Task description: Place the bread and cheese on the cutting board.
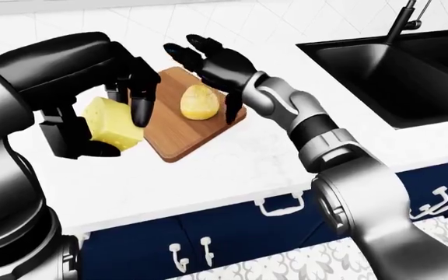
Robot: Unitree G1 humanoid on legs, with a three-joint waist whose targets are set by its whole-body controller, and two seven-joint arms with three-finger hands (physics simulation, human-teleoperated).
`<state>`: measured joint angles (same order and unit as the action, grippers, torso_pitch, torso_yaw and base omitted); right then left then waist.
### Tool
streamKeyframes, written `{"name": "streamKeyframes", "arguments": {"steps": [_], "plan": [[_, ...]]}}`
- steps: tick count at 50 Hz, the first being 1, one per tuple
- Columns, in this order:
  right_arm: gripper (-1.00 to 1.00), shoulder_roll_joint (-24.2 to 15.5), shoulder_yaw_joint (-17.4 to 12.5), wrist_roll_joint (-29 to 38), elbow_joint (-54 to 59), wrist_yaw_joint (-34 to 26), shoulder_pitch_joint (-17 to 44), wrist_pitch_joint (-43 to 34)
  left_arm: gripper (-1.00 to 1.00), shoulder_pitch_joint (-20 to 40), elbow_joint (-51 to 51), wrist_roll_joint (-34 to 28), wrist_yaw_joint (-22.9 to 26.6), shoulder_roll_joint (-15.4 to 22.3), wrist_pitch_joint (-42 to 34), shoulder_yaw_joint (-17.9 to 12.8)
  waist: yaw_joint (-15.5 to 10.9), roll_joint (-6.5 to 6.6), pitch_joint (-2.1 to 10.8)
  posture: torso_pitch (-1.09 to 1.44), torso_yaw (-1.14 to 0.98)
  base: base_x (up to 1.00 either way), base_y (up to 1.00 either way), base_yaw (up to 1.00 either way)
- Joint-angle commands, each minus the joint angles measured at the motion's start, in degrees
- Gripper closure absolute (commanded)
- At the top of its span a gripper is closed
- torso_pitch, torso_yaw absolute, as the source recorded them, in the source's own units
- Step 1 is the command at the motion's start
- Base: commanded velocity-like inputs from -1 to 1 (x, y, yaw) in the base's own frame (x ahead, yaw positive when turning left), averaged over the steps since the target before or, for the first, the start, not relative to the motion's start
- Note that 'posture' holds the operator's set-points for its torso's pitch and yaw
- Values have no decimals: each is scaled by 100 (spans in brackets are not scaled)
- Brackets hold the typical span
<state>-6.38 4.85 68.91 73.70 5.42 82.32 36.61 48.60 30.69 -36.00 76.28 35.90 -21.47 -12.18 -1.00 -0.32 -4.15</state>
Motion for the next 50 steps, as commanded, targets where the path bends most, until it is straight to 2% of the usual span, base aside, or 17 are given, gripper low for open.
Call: {"name": "streamKeyframes", "arguments": {"steps": [1,7,8,9,13,14,15,16,19,22,25,29,33,37,38,43,50], "plan": [[-100,-160,-153,-290,-298,-112,313,-12,100,218,19,-27,-146,91,0,-119,10,43,190,0,0,0,0,0],[-100,-570,-339,-761,-694,-811,436,76,100,586,-490,-18,-427,157,64,-61,1,14,167,0,0,0,0,0],[-100,-755,-582,-1158,-1084,-1266,468,159,100,794,-851,-52,-678,47,16,-4,3,11,165,0,0,0,0,0],[-100,-695,-850,-1672,-1401,-1770,370,-140,100,863,-1012,-48,-810,-16,-4,21,14,-3,154,0,0,0,0,0],[-100,-743,-842,-2438,-2656,-2368,-145,-602,100,1181,-1768,-114,-1369,-114,94,148,-2,-30,153,0,0,0,0,0],[-100,-725,-875,-2650,-2909,-2519,-214,-833,100,1236,-1982,-122,-1474,-127,135,171,1,-33,157,0,0,0,0,0],[-100,-735,-933,-2936,-3656,-2937,-433,-1179,100,1389,-2635,-192,-1866,-141,417,257,8,-34,163,0,0,0,0,0],[-100,-707,-989,-3183,-4113,-3163,-521,-1615,100,1533,-2965,-220,-2033,-164,502,287,16,-45,161,0,0,0,0,0],[-100,-725,-924,-3582,-4990,-3521,-692,-2438,100,1781,-3741,-323,-2501,-232,764,365,9,-48,192,0,0,0,0,0],[-100,-778,-822,-3729,-5692,-3711,-1018,-2820,100,1957,-4421,-416,-2884,-317,989,439,20,-44,195,0,0,0,0,0],[-100,-814,-843,-3884,-6272,-3941,-1202,-3280,100,2085,-4949,-474,-3206,-377,1154,466,34,-43,209,0,0,0,0,0],[-100,-812,-818,-4032,-7276,-4313,-1429,-3945,100,2536,-6561,-474,-4233,-461,1602,498,37,-49,239,0,0,0,0,0],[-100,-878,-819,-4109,-7520,-4388,-1465,-4138,100,2774,-7431,-269,-4920,-601,1778,478,68,-12,255,0,0,0,0,0],[-100,-877,-799,-4142,-7738,-4415,-1539,-4254,100,3045,-8530,55,-6017,-675,2034,398,94,3,285,0,0,0,0,0],[-100,-879,-799,-4153,-7749,-4402,-1555,-4246,100,3080,-8707,244,-6208,-704,2050,320,103,8,292,0,0,0,0,0],[-100,-862,-775,-4164,-7805,-4379,-1587,-4251,100,3175,-9268,722,-7174,-640,2425,313,148,47,311,0,0,0,0,0],[-100,-868,-777,-4174,-7891,-4395,-1640,-4274,100,2780,-9370,1078,-7815,-675,2853,417,181,98,310,0,0,0,0,0]]}}
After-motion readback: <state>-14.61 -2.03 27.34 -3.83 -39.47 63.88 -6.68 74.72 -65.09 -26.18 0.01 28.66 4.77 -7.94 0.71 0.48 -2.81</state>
